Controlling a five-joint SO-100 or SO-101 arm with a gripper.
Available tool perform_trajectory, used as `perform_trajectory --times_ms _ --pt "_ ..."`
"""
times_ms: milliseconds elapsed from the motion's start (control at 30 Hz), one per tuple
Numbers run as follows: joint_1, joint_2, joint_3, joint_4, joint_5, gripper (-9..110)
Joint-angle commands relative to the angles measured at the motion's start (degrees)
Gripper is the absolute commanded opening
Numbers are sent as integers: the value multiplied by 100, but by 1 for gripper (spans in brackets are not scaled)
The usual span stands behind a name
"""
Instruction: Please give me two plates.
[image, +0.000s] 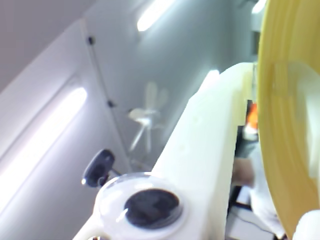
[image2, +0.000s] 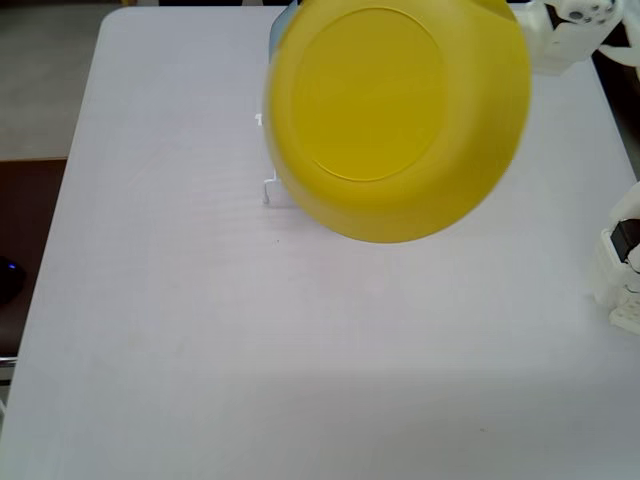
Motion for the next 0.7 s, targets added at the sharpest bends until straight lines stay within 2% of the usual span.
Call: perform_trajectory --times_ms 0,333,667 --pt "-35 -202 -44 -650 -97 0" --pt "141 -1037 -35 -2057 -264 0" --pt "176 -1283 -35 -2540 -404 0"
